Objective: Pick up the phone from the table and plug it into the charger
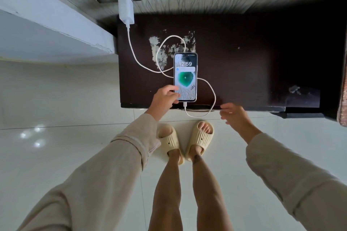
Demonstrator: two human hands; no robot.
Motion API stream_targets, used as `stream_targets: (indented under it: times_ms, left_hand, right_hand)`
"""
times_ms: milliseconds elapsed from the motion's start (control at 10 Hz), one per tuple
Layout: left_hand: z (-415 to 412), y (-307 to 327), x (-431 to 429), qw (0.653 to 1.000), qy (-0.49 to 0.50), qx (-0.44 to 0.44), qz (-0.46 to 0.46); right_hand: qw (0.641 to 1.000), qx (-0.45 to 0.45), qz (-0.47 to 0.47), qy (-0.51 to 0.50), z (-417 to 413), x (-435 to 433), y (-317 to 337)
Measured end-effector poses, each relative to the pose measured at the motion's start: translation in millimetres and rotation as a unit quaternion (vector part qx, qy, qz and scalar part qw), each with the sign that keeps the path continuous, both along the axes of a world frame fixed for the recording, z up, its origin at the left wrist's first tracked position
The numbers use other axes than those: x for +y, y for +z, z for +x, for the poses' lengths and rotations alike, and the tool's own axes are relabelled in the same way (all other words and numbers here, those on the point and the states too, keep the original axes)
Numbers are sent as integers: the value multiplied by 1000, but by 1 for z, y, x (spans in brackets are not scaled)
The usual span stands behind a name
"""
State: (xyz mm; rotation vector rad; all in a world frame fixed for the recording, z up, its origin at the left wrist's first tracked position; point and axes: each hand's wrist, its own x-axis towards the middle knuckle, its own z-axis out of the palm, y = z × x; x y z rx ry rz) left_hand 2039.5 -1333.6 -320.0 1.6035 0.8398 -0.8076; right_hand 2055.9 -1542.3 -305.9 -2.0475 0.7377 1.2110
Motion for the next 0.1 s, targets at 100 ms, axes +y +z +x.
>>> stream_targets:
  times_ms: [100]
  left_hand:
    - [-23,7,11,998,4,8,57]
  right_hand:
    - [999,7,16,-47,-19,-20,22]
